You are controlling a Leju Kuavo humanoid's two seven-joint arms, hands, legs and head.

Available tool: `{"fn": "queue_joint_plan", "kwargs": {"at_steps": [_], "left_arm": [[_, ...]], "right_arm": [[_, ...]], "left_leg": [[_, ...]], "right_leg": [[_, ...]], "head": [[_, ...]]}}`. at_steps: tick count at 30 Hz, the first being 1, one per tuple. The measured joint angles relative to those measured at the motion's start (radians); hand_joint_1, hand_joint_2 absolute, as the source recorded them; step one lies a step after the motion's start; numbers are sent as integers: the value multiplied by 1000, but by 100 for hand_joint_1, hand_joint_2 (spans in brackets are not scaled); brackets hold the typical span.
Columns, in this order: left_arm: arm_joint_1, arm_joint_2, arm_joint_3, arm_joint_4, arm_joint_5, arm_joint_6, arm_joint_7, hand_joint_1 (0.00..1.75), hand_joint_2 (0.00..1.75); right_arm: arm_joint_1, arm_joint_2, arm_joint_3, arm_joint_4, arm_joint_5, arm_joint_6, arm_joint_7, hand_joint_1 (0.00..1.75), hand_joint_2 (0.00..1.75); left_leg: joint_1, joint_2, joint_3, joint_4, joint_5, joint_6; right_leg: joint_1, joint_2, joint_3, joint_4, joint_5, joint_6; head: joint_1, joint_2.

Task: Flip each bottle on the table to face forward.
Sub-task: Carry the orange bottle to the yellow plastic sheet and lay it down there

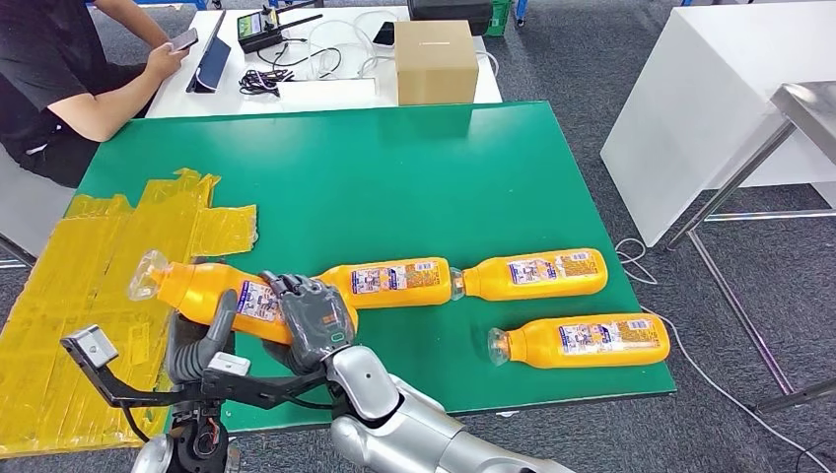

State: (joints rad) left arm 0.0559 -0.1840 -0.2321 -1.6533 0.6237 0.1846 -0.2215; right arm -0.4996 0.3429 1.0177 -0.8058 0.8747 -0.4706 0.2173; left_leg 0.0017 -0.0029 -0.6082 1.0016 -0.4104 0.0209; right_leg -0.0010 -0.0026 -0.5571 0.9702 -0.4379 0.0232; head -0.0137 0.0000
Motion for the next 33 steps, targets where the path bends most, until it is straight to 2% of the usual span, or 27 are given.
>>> {"fn": "queue_joint_plan", "kwargs": {"at_steps": [3,4,7,13,19,27,30,33], "left_arm": [[1,2,-1,0,2,0,-1,175,175],[2,3,-1,0,2,0,-1,175,175],[1,5,-1,0,2,3,-6,175,175],[15,-3,36,-30,-56,37,-35,175,175],[6,-2,164,-32,-226,109,-95,175,175],[-1,-1,231,-24,-273,133,-114,175,175],[-20,2,248,-9,-425,220,-170,175,175],[-61,15,259,19,-715,359,-212,175,175]], "right_arm": [[-2,0,0,12,0,-6,-7,10,175],[-2,0,0,16,0,-7,-8,0,131],[0,0,-5,32,3,-28,-11,0,0],[39,-25,-97,37,-23,-73,-48,0,0],[119,-96,-205,-96,-25,-61,-62,0,0],[158,-136,-253,-194,-28,-56,-67,0,0],[166,-141,-267,-220,-42,-53,-73,0,0],[175,-150,-282,-260,-48,-35,-82,0,0]], "left_leg": [[0,0,0,0,0,0],[0,0,0,0,0,0],[0,0,0,0,0,0],[0,0,0,0,0,0],[0,0,0,0,0,0],[0,0,0,0,0,0],[0,0,0,0,0,0],[0,-1,0,0,0,0]], "right_leg": [[0,0,0,0,0,0],[0,0,0,0,0,0],[0,0,0,0,0,0],[0,0,0,0,0,0],[0,0,0,0,0,0],[0,0,0,0,0,0],[0,0,0,0,0,0],[0,-1,0,0,0,0]], "head": [[0,0],[0,0],[0,0],[0,0],[0,0],[0,0],[0,0],[0,0]]}}
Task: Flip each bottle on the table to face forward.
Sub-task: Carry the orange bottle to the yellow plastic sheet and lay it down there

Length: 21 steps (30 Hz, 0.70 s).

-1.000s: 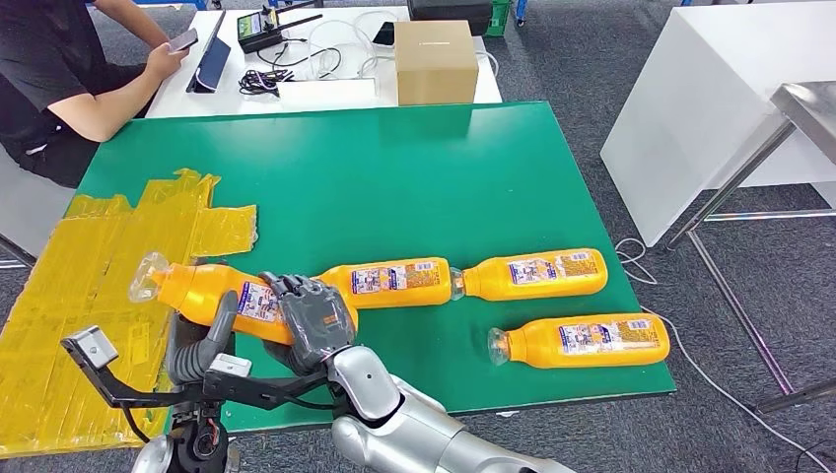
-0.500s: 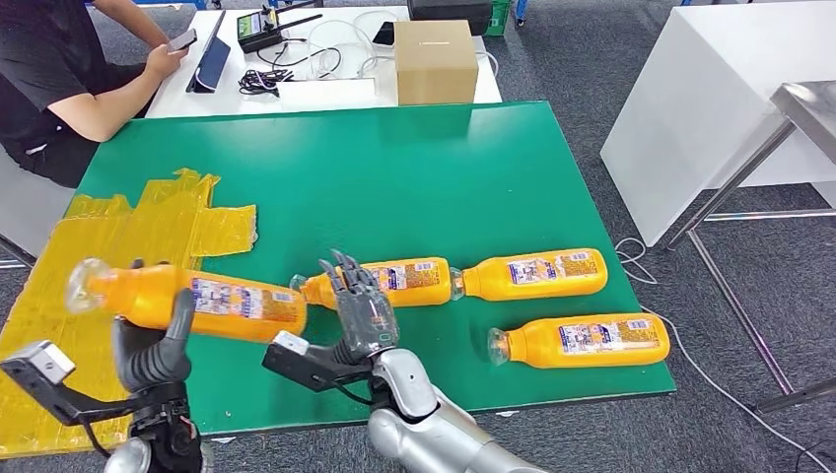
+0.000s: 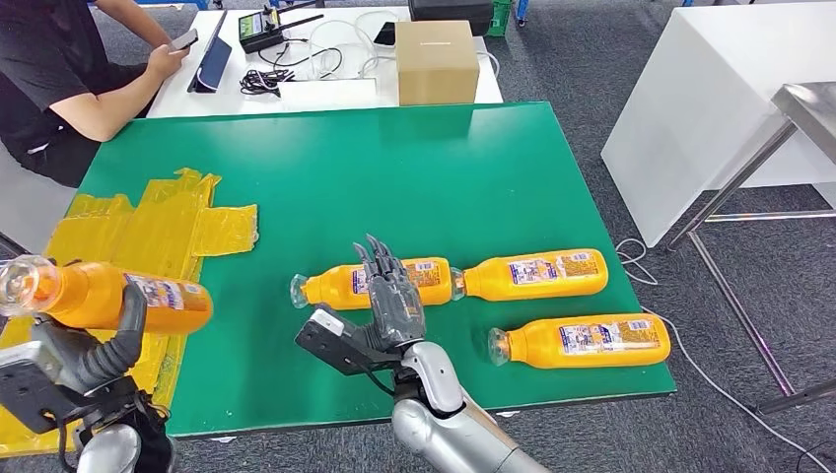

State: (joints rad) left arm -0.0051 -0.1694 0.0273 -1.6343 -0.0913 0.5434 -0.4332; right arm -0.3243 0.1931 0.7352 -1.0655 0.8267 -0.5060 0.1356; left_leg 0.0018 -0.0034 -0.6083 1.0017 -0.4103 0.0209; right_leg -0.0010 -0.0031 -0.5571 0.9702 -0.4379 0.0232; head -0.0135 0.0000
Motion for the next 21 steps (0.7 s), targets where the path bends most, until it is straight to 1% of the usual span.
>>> {"fn": "queue_joint_plan", "kwargs": {"at_steps": [2,6,8,9,11,14,17,21], "left_arm": [[-26,18,4,22,-239,57,43,175,175],[-53,56,7,75,-743,126,167,175,175],[-60,68,6,108,-948,144,222,175,175],[-63,74,4,129,-1025,147,248,175,175],[-70,89,-8,183,-1130,148,302,175,175],[-74,108,-43,264,-1218,143,357,175,175],[-74,123,-78,325,-1246,134,376,175,175],[-75,134,-108,371,-1255,111,383,175,175]], "right_arm": [[16,-6,-11,-42,16,21,2,0,0],[53,-15,-39,-138,78,80,32,0,0],[58,-23,-51,-170,112,110,54,0,0],[58,-27,-57,-183,130,124,64,0,0],[57,-36,-71,-204,164,152,82,0,0],[56,-48,-92,-230,197,182,95,0,0],[57,-56,-106,-251,211,197,101,0,0],[57,-62,-116,-266,219,211,108,0,0]], "left_leg": [[0,0,0,0,0,0],[0,1,0,0,0,0],[0,1,0,0,0,0],[0,1,0,0,0,0],[0,1,0,0,0,0],[0,1,0,0,0,0],[0,1,0,0,0,0],[0,1,0,0,0,0]], "right_leg": [[0,0,0,0,0,0],[0,1,0,0,0,0],[0,1,0,0,0,0],[0,1,0,0,0,0],[0,1,0,0,0,0],[0,1,0,0,0,0],[0,1,0,0,0,0],[0,1,0,0,0,0]], "head": [[0,0],[0,0],[0,0],[0,0],[0,0],[0,0],[0,0],[0,0]]}}
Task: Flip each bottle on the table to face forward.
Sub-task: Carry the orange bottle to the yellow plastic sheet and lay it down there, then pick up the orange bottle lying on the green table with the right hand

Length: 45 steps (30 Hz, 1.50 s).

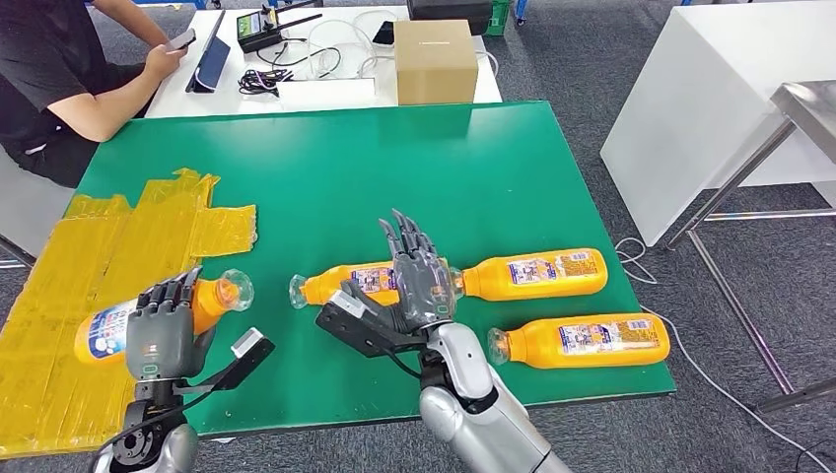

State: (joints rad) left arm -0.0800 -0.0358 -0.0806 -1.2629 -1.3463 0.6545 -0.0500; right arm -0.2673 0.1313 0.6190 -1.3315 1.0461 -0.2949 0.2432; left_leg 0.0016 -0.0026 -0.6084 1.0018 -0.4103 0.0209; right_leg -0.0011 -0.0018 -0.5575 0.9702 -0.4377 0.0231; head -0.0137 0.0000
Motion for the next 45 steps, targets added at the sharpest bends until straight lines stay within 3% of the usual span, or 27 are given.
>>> {"fn": "queue_joint_plan", "kwargs": {"at_steps": [2,5,6,7,9,11,21,29,36,45], "left_arm": [[-1,4,-13,16,-2,-23,2,175,175],[-1,7,-29,35,11,-40,1,175,175],[-1,8,-33,39,21,-48,-3,131,175],[-2,9,-35,43,34,-58,-7,87,175],[-6,10,-39,51,66,-77,-20,0,87],[-10,12,-42,59,93,-97,-26,0,0],[-29,13,-36,83,186,-151,-12,0,0],[-35,3,-11,73,290,-187,-20,0,0],[-12,-50,31,-64,620,-282,-110,0,0],[35,-91,42,-231,801,-335,-169,0,0]], "right_arm": [[0,-2,-2,-2,8,14,5,0,0],[0,-6,-4,-3,16,24,12,0,131],[0,-8,-5,-3,21,31,16,0,175],[0,-9,-5,-3,27,41,20,0,175],[-2,-13,-5,-3,40,73,32,0,175],[-8,-19,-5,-1,52,112,46,0,175],[-64,-56,-5,55,124,267,107,0,175],[-105,-74,-5,132,202,306,127,0,175],[-137,-78,-6,233,246,323,125,0,175],[-198,-72,-15,400,277,321,109,0,175]], "left_leg": [[0,0,0,0,0,0],[0,0,0,0,0,0],[0,0,0,0,0,0],[0,0,0,0,0,0],[0,0,0,0,0,0],[0,0,0,0,0,0],[0,0,0,0,0,0],[0,0,0,0,0,0],[0,-1,-1,0,0,0],[0,-1,-1,0,0,0]], "right_leg": [[0,0,0,0,0,0],[0,0,0,0,0,0],[0,0,0,0,0,0],[0,0,0,0,0,0],[0,0,0,0,0,0],[0,0,0,0,0,0],[0,0,0,0,0,0],[0,0,0,0,0,0],[0,0,1,0,0,0],[0,0,0,0,1,0]], "head": [[0,0],[0,0],[0,0],[0,0],[0,0],[0,0],[0,0],[0,0],[0,0],[0,0]]}}
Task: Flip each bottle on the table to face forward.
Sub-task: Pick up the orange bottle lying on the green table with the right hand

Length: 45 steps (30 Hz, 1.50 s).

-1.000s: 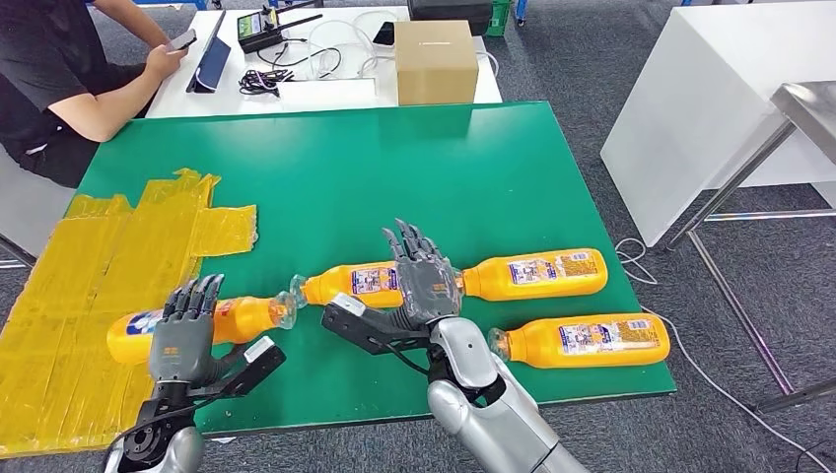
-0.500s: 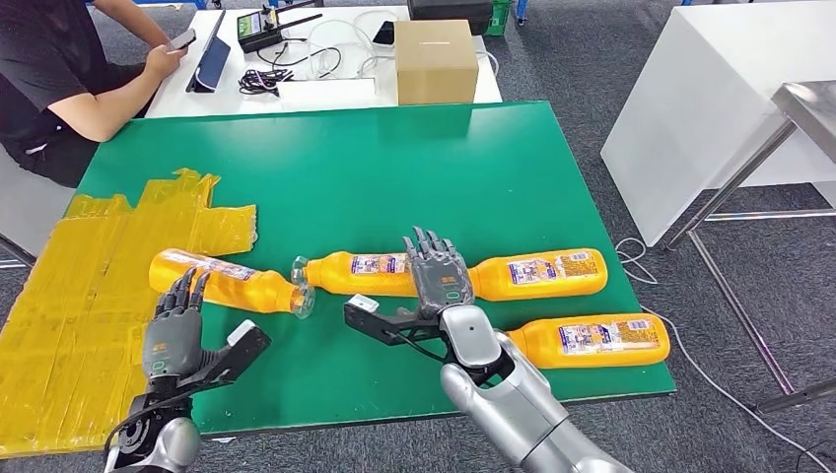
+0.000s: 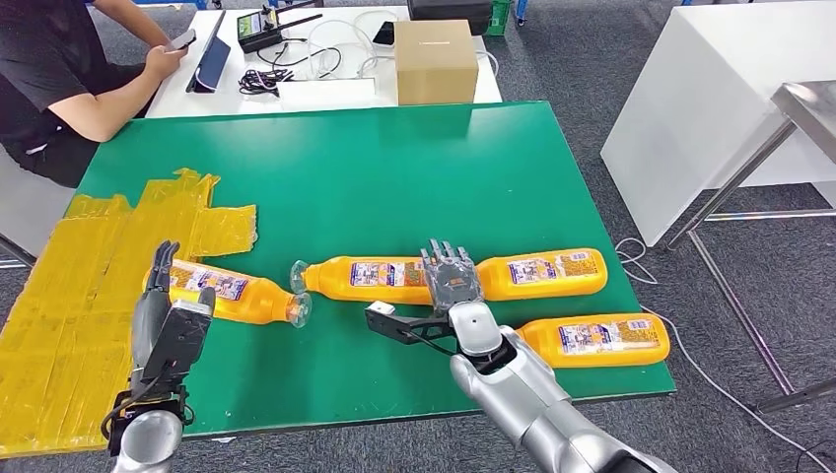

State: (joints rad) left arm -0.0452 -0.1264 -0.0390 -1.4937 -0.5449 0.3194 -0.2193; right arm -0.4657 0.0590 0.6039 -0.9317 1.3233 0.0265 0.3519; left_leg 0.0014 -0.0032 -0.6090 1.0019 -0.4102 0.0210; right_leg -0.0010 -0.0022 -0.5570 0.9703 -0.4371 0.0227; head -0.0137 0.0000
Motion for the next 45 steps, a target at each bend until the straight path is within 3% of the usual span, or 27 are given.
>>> {"fn": "queue_joint_plan", "kwargs": {"at_steps": [11,24,25,28,29,36,45], "left_arm": [[27,-25,-33,-85,82,-14,-38,0,0],[39,-30,-56,-105,119,-9,-46,0,0],[39,-30,-57,-105,121,-9,-46,0,0],[39,-30,-60,-105,137,-8,-50,0,0],[39,-30,-61,-105,145,-7,-52,0,0],[39,-29,-68,-105,178,2,-68,0,0],[39,-29,-70,-105,187,4,-72,0,0]], "right_arm": [[-89,58,-3,204,40,-50,-18,0,175],[-136,122,-4,306,33,-72,-27,0,175],[-137,124,-4,313,28,-70,-29,12,175],[-149,132,-6,344,1,-36,-45,143,175],[-155,136,-7,359,-12,-16,-54,175,175],[-197,149,-20,442,-81,43,-102,175,175],[-213,157,-31,472,-98,51,-113,175,175]], "left_leg": [[0,0,0,0,0,0],[0,0,0,0,0,0],[0,0,0,0,0,0],[0,0,1,0,0,0],[0,0,1,0,0,0],[0,1,6,0,0,0],[0,2,11,0,0,0]], "right_leg": [[0,0,0,0,1,-2],[0,0,0,0,1,-2],[0,0,0,0,1,-2],[0,0,0,0,1,-2],[0,0,0,0,1,-2],[0,1,4,0,1,-2],[0,1,8,0,1,-2]], "head": [[0,0],[0,0],[0,0],[0,0],[0,0],[0,0],[0,0]]}}
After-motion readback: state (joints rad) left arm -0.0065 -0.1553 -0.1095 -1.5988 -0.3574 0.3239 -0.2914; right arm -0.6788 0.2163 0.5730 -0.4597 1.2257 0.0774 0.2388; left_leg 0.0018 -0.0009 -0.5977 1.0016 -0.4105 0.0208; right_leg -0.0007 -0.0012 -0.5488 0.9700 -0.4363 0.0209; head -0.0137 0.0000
